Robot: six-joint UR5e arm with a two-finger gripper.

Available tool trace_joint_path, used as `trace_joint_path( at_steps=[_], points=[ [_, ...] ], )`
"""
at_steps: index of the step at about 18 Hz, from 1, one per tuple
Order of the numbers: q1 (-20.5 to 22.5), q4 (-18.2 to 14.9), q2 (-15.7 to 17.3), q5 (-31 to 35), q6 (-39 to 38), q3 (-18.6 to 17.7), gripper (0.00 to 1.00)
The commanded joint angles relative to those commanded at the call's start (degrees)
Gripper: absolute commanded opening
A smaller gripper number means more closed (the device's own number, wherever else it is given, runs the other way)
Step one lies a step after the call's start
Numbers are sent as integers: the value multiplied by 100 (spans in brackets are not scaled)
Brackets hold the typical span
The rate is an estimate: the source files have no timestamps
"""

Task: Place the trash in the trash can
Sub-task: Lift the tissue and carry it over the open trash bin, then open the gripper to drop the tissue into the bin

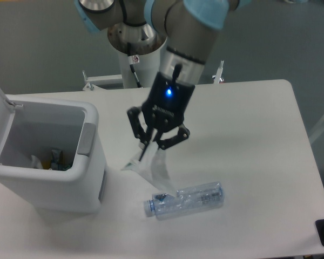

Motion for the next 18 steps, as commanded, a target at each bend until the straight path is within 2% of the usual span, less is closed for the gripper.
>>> trace_joint_path(
  at_steps=[5, 11, 12, 14, 15, 16, 17, 18],
  points=[
    [-370, 61, 439, 9, -405, -465, 0],
    [-985, 70, 589, 17, -703, -633, 0],
    [-1064, 79, 589, 18, -695, -633, 3],
    [-1170, 114, 581, 9, -633, -633, 39],
    [-1196, 201, 572, 9, -624, -642, 68],
    [-1214, 289, 537, 9, -581, -642, 87],
    [-1214, 342, 519, 9, -572, -633, 96],
    [-1214, 351, 502, 9, -572, -633, 100]
  ],
)
